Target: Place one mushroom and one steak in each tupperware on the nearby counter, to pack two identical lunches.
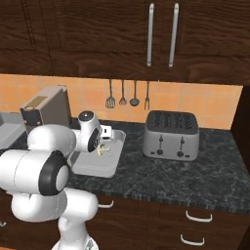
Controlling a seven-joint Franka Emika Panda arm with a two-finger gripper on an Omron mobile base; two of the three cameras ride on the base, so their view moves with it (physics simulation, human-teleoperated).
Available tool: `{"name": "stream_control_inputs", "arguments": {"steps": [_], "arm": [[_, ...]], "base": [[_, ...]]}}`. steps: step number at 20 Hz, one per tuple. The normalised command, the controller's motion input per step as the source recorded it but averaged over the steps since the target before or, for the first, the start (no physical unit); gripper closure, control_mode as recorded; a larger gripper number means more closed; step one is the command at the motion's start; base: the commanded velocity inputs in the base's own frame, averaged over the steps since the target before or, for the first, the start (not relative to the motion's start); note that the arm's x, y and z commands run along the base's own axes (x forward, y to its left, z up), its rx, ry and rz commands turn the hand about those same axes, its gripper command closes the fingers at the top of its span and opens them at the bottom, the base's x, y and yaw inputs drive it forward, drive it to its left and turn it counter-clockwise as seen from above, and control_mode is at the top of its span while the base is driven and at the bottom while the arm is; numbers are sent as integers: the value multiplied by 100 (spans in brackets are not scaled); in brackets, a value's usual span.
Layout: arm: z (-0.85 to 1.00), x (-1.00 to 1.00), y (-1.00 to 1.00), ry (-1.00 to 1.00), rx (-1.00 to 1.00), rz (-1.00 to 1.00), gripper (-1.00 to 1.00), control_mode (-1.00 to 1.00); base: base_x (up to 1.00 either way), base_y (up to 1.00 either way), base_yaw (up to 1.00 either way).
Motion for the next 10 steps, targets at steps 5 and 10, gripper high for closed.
{"name": "stream_control_inputs", "arguments": {"steps": [5,10], "arm": [[8,0,0,0,0,0,-100,-100],[57,-53,-2,0,-2,0,-100,-100]], "base": [[0,0,0],[0,0,0]]}}
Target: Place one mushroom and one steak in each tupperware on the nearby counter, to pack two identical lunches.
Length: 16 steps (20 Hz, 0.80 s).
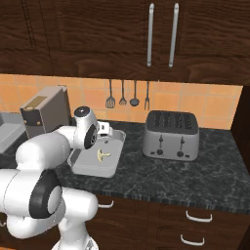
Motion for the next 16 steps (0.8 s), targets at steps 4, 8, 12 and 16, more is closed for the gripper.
{"name": "stream_control_inputs", "arguments": {"steps": [4,8,12,16], "arm": [[40,-100,-1,0,0,0,-100,-100],[15,-100,0,3,0,-3,-100,-100],[71,-78,0,34,0,0,-100,-100],[56,-97,0,12,0,-1,-100,-100]], "base": [[0,0,0],[0,0,0],[0,0,0],[0,0,0]]}}
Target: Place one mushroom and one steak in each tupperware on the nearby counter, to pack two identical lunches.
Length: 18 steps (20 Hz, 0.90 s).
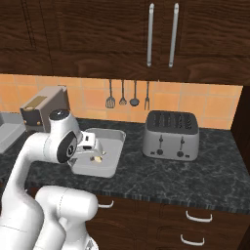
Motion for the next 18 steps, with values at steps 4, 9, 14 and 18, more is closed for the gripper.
{"name": "stream_control_inputs", "arguments": {"steps": [4,9,14,18], "arm": [[25,-100,-2,0,0,-2,-100,-100],[5,-50,-7,-8,0,-3,-100,-100],[0,-3,0,0,0,0,-100,100],[0,0,0,0,0,0,-100,100]], "base": [[0,0,0],[0,0,0],[-19,-11,-3],[-99,-63,-34]]}}
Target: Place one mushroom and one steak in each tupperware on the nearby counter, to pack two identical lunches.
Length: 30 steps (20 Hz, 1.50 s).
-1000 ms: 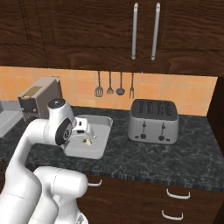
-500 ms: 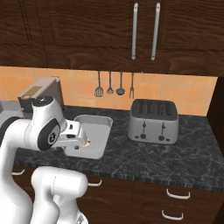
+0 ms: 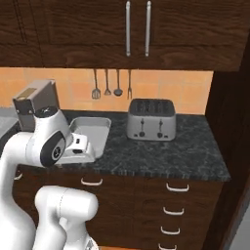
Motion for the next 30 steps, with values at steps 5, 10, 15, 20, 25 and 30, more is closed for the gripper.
{"name": "stream_control_inputs", "arguments": {"steps": [5,10,15,20,25,30], "arm": [[0,0,0,0,0,0,-100,100],[0,0,0,0,0,0,-100,100],[0,0,0,0,0,0,-100,100],[0,0,0,0,0,0,-100,100],[0,0,0,0,0,0,-100,100],[0,0,0,0,0,0,-100,100]], "base": [[-79,-87,-38],[-31,-100,-20],[30,-100,0],[31,-100,0],[80,-100,0],[94,-100,0]]}}
